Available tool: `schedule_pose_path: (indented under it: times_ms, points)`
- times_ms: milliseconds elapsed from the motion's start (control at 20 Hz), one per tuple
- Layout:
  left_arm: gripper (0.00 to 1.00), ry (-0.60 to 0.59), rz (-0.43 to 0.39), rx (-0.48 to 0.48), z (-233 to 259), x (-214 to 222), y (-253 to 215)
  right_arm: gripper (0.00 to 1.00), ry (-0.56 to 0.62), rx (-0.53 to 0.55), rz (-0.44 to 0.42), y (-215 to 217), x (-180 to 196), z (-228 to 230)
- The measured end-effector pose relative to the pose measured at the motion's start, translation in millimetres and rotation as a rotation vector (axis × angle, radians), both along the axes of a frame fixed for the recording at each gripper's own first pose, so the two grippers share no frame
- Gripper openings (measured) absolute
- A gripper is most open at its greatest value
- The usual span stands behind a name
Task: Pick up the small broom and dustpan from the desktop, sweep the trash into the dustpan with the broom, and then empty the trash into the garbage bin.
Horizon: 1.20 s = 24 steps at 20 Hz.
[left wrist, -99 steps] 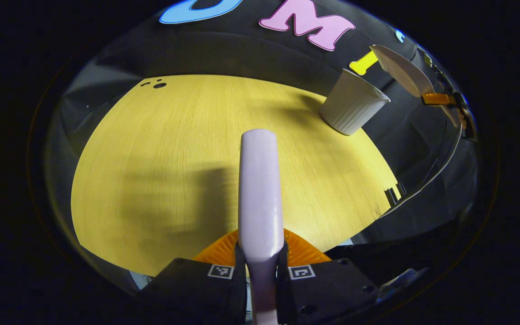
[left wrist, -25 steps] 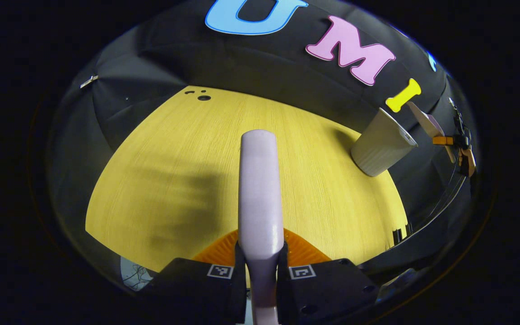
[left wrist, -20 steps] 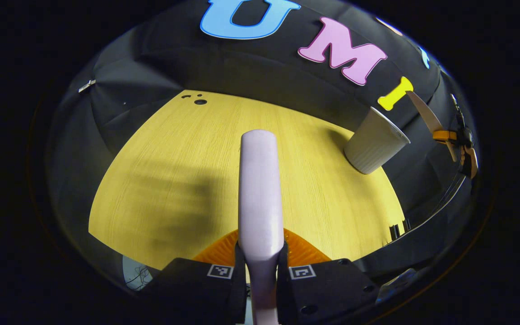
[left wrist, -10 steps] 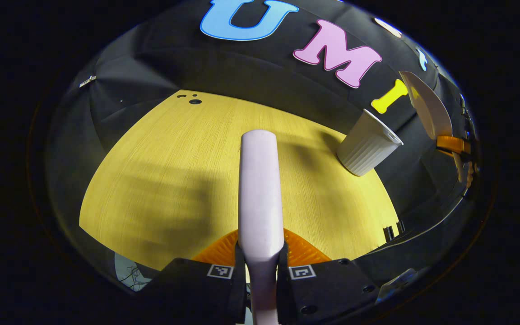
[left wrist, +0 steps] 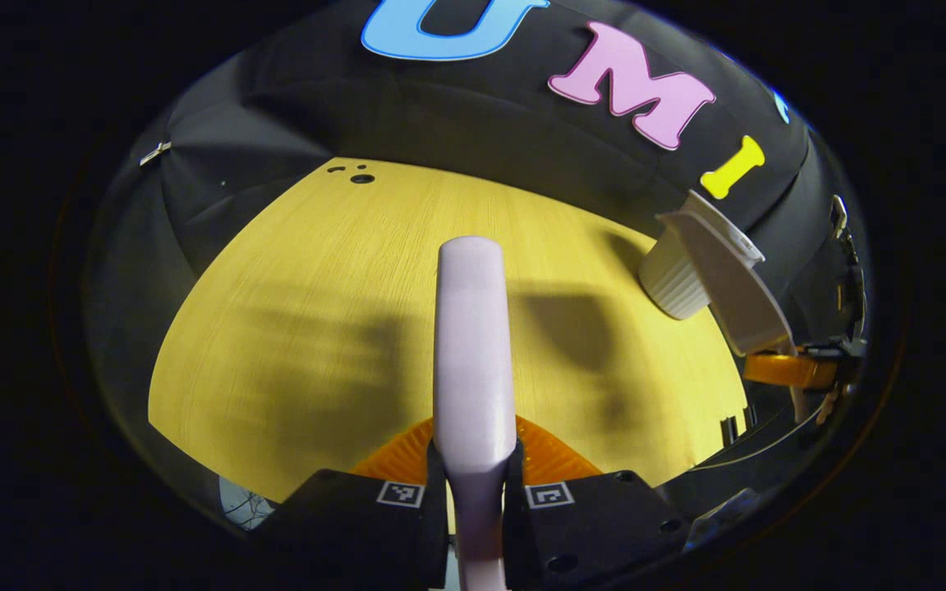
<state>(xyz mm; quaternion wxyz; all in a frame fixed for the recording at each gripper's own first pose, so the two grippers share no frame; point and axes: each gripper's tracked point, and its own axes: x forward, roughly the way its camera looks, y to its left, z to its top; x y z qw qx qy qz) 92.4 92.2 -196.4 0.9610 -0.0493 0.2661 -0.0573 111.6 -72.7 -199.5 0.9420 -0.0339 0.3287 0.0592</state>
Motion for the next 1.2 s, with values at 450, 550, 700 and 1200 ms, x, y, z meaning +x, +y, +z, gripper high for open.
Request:
schedule_pose_path:
  times_ms: [450, 550, 700, 1200]
  points:
    - [0.3, 0.196, 0.064, 0.265, -39, 59, 4, 0.36, 0.191, -0.1, -0.035, 0, 50, -103]
    - [0.33, 0.215, 0.055, 0.317, -41, 64, -6, 0.36, 0.217, -0.113, -0.045, -1, 54, -109]
    - [0.33, 0.245, 0.041, 0.37, -46, 69, -15, 0.37, 0.223, -0.118, -0.053, 3, 56, -109]
    - [0.83, 0.197, 0.04, 0.371, -33, 70, -29, 0.84, 0.241, -0.034, -0.059, 7, 55, -107]
